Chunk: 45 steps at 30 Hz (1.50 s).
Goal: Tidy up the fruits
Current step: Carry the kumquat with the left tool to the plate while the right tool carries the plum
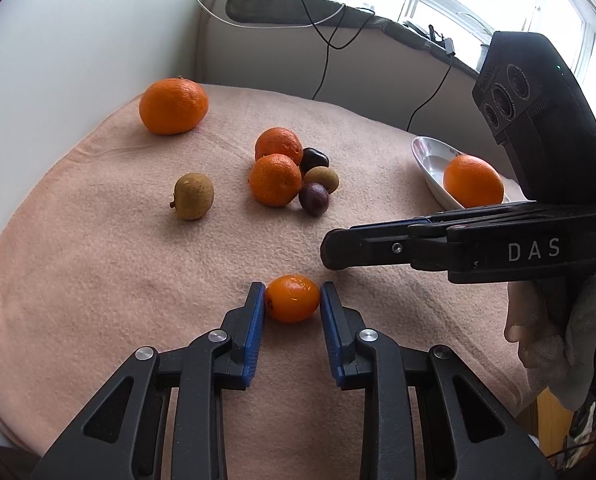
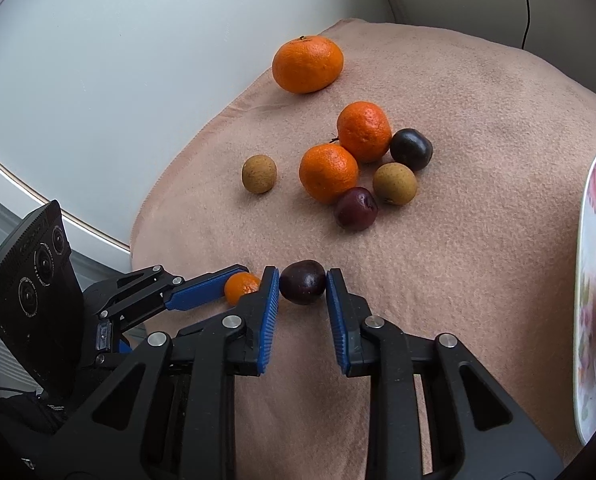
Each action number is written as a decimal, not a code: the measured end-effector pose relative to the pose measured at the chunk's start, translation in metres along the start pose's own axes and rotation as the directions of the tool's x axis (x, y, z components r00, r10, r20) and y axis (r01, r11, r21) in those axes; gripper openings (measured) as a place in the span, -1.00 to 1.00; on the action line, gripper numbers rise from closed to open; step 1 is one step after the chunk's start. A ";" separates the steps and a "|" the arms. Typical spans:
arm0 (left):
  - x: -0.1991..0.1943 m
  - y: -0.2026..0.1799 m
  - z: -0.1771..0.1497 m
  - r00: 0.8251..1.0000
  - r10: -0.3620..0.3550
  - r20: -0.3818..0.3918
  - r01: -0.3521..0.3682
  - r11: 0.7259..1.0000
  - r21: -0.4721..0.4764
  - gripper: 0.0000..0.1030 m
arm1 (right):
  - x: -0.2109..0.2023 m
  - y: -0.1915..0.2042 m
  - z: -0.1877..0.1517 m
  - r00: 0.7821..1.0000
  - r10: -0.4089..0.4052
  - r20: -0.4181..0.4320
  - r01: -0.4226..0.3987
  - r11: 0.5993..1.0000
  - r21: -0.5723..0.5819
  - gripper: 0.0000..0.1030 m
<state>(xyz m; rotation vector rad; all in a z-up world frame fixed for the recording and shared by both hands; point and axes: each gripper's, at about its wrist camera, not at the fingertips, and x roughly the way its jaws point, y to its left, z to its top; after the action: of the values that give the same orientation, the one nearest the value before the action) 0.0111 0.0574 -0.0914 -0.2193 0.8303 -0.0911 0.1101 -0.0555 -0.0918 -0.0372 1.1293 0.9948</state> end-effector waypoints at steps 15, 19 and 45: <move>0.004 -0.017 0.021 0.998 -0.062 0.029 0.062 0.998 0.000 -0.49 | -0.071 -0.026 -0.011 0.980 -0.060 0.189 0.044 0.995 0.092 -0.51; 0.006 -0.026 0.030 0.996 -0.079 0.039 0.078 0.997 0.014 -0.49 | -0.090 -0.035 -0.017 0.971 -0.075 0.228 0.051 0.992 0.112 -0.51; 0.050 -0.103 0.094 0.978 -0.204 0.053 0.197 0.973 0.121 -0.49 | -0.188 -0.114 -0.051 0.889 -0.254 0.381 0.143 0.944 0.296 -0.50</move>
<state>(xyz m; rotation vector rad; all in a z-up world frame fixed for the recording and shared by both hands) 0.1153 -0.0360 -0.0429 -0.1961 0.7344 -0.3192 0.1378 -0.2688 -0.0226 0.2559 0.8324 0.6216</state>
